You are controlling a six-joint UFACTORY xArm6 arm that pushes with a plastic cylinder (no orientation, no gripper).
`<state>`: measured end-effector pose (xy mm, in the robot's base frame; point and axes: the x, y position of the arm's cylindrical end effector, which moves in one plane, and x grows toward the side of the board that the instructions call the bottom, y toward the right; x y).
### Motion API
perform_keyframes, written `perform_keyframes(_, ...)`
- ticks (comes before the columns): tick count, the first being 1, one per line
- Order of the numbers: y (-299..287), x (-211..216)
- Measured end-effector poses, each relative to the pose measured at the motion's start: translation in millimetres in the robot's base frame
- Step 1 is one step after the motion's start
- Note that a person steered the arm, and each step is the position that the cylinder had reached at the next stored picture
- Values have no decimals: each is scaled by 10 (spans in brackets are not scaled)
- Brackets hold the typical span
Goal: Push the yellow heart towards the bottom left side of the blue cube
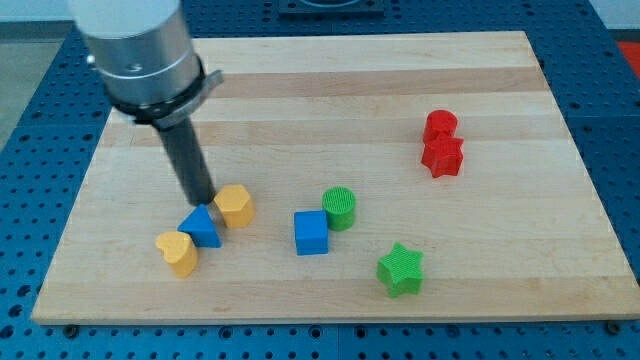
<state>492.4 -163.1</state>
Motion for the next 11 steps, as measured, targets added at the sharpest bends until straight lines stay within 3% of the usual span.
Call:
perform_keyframes(1, -148, 596)
perform_keyframes(2, -148, 890)
perform_keyframes(4, -502, 808)
perform_keyframes(5, -824, 1261)
perform_keyframes(6, -786, 1263)
perform_keyframes(7, -297, 1260)
perform_keyframes(11, 163, 1244)
